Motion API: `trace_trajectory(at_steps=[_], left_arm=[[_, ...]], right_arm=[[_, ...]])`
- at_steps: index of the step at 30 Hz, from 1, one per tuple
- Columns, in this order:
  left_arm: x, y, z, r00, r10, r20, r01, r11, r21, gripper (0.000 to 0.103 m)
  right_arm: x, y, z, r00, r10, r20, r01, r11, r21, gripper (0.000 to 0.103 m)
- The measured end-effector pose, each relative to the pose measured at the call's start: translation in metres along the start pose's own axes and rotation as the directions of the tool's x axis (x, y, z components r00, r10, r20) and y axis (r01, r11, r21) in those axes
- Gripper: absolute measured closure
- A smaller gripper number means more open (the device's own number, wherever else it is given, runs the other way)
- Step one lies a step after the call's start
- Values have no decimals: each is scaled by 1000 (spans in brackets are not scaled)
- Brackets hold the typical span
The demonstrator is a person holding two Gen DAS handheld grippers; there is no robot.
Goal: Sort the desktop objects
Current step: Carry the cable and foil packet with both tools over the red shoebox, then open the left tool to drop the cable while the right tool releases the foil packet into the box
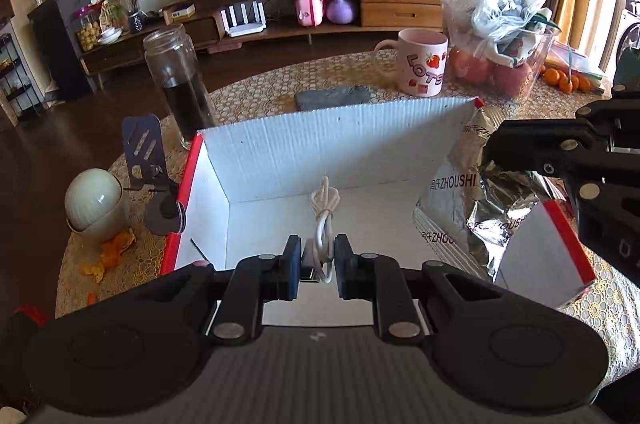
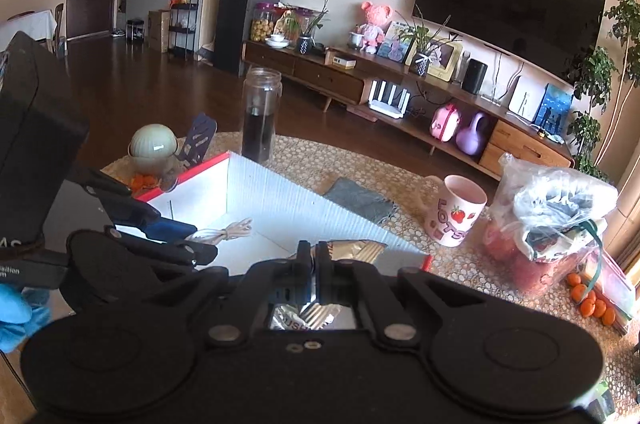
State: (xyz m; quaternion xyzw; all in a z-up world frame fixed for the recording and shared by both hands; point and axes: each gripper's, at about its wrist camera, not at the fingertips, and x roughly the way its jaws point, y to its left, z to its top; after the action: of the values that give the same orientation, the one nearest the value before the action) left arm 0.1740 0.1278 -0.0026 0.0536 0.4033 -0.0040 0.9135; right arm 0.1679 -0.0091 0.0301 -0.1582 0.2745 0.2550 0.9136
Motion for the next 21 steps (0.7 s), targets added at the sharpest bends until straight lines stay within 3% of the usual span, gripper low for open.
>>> trace_trajectory(at_steps=[10, 21], left_arm=[[35, 10, 1, 995, 2, -96, 0, 1000, 17, 87], [63, 12, 7, 978, 5, -209, -3, 1000, 14, 86]], right_arm=[[51, -1, -10, 990, 3, -138, 3, 999, 45, 102], [67, 2, -27, 978, 37, -205, -23, 997, 71, 103]])
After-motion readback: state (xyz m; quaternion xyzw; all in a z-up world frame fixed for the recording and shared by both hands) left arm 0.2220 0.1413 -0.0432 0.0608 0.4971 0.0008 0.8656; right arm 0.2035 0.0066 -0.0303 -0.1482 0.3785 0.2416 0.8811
